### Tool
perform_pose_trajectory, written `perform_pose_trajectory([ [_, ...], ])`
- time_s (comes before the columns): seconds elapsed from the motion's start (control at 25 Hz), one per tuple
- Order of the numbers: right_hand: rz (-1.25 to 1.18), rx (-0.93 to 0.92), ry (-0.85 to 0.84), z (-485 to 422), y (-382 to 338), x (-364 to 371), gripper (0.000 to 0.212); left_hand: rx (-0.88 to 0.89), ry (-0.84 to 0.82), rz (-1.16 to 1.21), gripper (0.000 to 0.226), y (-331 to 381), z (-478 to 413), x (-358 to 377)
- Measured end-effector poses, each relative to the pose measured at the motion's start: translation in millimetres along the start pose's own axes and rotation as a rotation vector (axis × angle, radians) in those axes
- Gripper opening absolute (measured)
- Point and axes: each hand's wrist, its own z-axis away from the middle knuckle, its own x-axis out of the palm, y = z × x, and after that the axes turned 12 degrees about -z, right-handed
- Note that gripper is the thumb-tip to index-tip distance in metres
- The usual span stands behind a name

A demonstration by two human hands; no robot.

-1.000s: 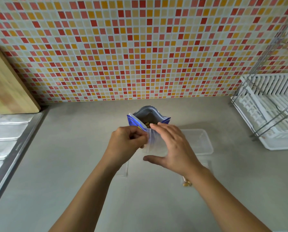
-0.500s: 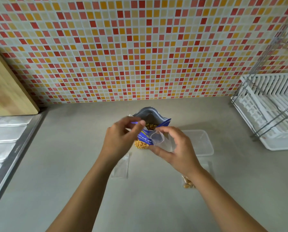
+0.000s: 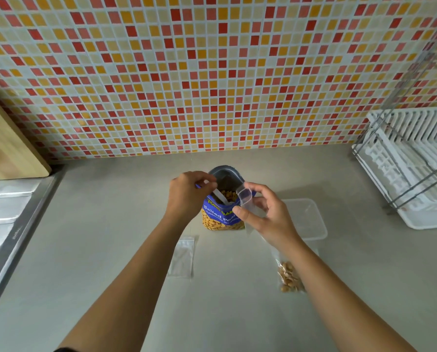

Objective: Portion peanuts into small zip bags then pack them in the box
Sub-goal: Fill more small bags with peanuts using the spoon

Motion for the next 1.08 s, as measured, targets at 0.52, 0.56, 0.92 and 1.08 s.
perform_pose_trajectory([
  [0.52,-0.022,-0.002,-0.04,-10.4,1.5,-2.1,0.06,0.036,-0.073,-0.52,0.029,8.2,-9.7,7.7],
  [0.56,-0.018,0.001,-0.049,-10.2,1.5,-2.3,0.06,0.005,-0.127,-0.486,0.029,10.3,-9.8,12.7],
  [0.92,0.024,0.035,-0.089,-10.0,-2.0,-12.9,0.06,-0.225,-0.048,0.087,0.022,0.5,-18.4,13.8],
  [1.08,0.025,0.037,-0.098,-7.8,-2.3,-14.5,0.065,-0.281,-0.01,0.313,0.026,2.0,-14.9,6.4],
])
